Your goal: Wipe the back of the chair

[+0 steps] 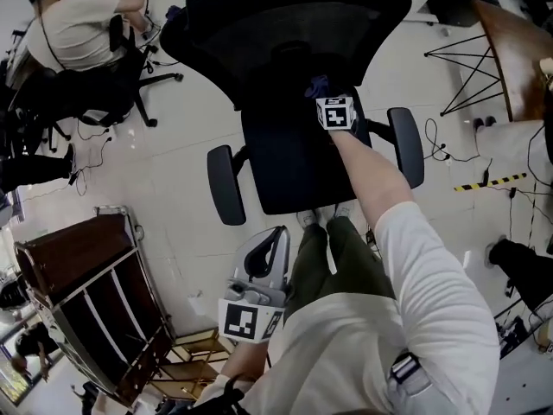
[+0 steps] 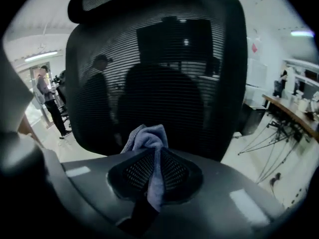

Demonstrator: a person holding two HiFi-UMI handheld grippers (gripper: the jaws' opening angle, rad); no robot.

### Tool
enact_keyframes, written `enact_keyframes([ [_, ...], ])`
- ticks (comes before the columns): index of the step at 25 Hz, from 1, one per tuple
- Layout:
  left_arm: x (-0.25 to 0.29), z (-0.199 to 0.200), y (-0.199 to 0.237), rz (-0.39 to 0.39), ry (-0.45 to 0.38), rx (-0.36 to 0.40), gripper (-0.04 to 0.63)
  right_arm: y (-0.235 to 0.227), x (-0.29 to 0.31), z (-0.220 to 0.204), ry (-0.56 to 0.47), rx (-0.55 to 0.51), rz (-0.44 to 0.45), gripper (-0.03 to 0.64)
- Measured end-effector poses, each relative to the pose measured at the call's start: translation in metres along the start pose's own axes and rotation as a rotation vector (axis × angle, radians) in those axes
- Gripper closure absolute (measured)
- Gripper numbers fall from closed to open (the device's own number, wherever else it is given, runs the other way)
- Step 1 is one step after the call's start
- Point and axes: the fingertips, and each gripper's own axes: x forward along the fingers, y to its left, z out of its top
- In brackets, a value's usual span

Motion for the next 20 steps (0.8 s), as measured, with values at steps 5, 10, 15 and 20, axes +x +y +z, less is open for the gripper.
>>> enact_keyframes([
  [5,0.027,-0.029,-0.030,-0.074,0.042,-0.014,0.488,-0.114,-0.028,-0.015,0.025,0.069,-0.134,0.583],
  [10,0.047,-0.017,-0.047,-0.107,0.048,-0.017,0.486,-0.097,-0.039,0.016,-0.060,0.127,-0.088,0.583],
  [15,-0.031,0.027,-0.077,-0.093,-0.056,0.016,0.488,-0.023,-0.141,0.048,-0.252,0.164,-0.014,0.583],
  [20,-0.214,0.034,-0.116,-0.055,-0.225,0.124,0.488,0.070,-0.360,0.082,-0.633,0.100,0.028,0.583],
])
